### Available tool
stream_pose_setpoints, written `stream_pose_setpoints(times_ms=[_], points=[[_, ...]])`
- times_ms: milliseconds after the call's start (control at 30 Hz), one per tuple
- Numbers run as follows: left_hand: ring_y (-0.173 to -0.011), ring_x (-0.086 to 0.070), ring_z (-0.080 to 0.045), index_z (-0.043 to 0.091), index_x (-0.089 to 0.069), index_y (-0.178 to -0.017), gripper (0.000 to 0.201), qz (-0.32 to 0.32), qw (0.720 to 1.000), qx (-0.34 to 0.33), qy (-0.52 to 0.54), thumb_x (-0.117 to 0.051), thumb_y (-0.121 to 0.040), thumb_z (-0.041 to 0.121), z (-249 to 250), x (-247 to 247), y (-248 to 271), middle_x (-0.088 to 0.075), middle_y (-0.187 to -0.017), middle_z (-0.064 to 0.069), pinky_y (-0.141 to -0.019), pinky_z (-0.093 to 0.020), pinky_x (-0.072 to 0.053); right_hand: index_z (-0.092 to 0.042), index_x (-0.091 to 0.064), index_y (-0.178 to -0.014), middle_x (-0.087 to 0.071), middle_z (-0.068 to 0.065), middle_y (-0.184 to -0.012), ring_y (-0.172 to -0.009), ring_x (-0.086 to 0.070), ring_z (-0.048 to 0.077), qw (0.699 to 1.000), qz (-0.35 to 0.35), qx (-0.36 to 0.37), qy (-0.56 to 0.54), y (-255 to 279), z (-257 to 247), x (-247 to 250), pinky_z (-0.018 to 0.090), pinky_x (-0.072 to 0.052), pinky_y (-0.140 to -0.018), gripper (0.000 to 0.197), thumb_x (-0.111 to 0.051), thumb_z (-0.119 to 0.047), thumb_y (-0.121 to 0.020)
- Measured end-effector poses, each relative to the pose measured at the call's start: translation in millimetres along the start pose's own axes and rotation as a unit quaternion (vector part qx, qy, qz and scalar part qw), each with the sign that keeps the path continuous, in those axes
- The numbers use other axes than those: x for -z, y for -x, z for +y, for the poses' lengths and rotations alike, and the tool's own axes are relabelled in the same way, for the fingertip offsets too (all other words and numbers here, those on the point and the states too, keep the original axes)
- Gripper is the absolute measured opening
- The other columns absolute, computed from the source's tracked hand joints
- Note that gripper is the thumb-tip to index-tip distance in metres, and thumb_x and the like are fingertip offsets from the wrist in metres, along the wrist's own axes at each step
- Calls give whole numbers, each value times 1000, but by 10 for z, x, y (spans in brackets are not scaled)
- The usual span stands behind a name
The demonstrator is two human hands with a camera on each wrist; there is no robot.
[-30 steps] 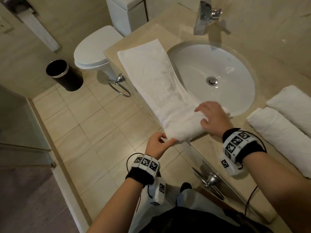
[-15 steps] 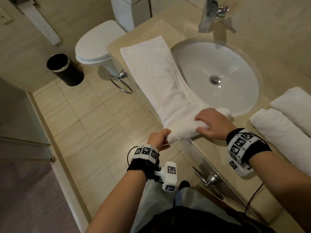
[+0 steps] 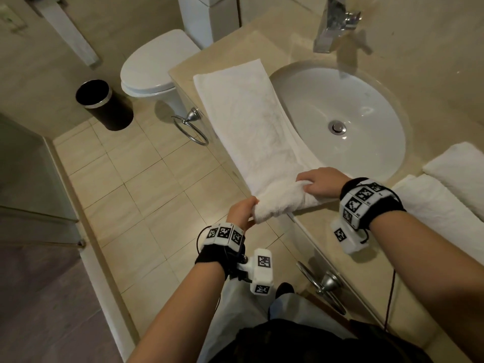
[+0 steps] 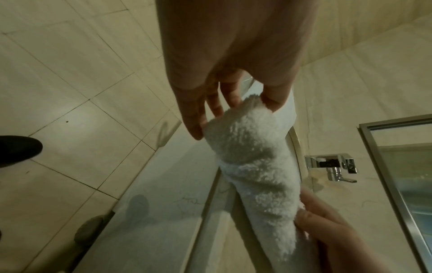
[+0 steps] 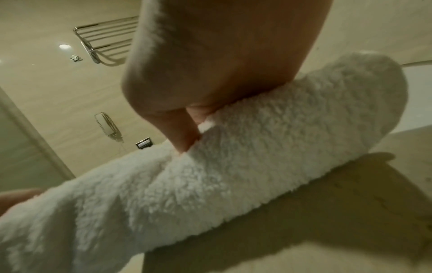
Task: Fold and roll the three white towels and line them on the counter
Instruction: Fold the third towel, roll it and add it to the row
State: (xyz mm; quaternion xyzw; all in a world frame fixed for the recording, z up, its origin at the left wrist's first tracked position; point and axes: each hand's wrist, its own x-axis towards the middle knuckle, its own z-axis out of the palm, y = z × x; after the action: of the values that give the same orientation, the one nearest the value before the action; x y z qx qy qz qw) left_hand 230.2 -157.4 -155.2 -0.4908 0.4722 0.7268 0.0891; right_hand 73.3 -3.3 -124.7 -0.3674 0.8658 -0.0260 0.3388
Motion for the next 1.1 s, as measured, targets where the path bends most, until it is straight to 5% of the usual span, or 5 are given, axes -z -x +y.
stream_pose_setpoints(times_ms=[267, 500, 767, 900, 1100], points=[[-85, -51, -9, 18, -34, -124, 51, -95, 973, -146, -150, -65, -84, 10, -109, 84, 14, -50, -106, 2, -64, -16, -46, -21, -58, -110, -62, 7, -117, -97, -53, 25, 1000, -6, -25, -8, -39, -37, 14, 32, -39, -80, 40, -39, -38, -80], [-72, -51, -5, 3, -49, -118, 43, -77, 969, -156, -177, -69, -80, 3, -194, 115, 18, -53, -85, 5, -49, -5, -41, -19, -50, -96, -57, 3, -83, -81, -52, 23, 999, 15, -25, -21, 13, -67, -46, 30, -39, -66, 16, -47, -32, -88], [-85, -61, -20, 15, -61, -92, 31, -76, 991, -101, -53, -73, -70, -3, -141, 59, -61, -64, -90, -3, -84, -35, -52, -15, -55, -108, -58, 2, -103, -91, -50, 19, 975, 188, 94, 75, 209, 160, -249, 28, -38, -74, 41, -41, -47, -85], [-80, -58, -12, 12, -56, -102, 29, -92, 993, -69, 6, -59, -82, -9, -164, 66, -31, -61, -88, 1, -64, -19, -53, -14, -54, -111, -59, 6, -106, -93, -57, 23, 967, 150, 149, 141, 338, 127, -363, 34, -48, -81, 59, -51, -57, -70], [-79, -59, -14, 14, -61, -90, 12, -63, 996, -32, 49, -62, -84, 3, -126, 106, -22, -63, -89, -2, -68, -25, -53, -10, -61, -112, -61, 10, -109, -95, -61, 29, 970, 107, 152, 159, 191, 97, -342, 39, -50, -84, 65, -73, -31, -51]])
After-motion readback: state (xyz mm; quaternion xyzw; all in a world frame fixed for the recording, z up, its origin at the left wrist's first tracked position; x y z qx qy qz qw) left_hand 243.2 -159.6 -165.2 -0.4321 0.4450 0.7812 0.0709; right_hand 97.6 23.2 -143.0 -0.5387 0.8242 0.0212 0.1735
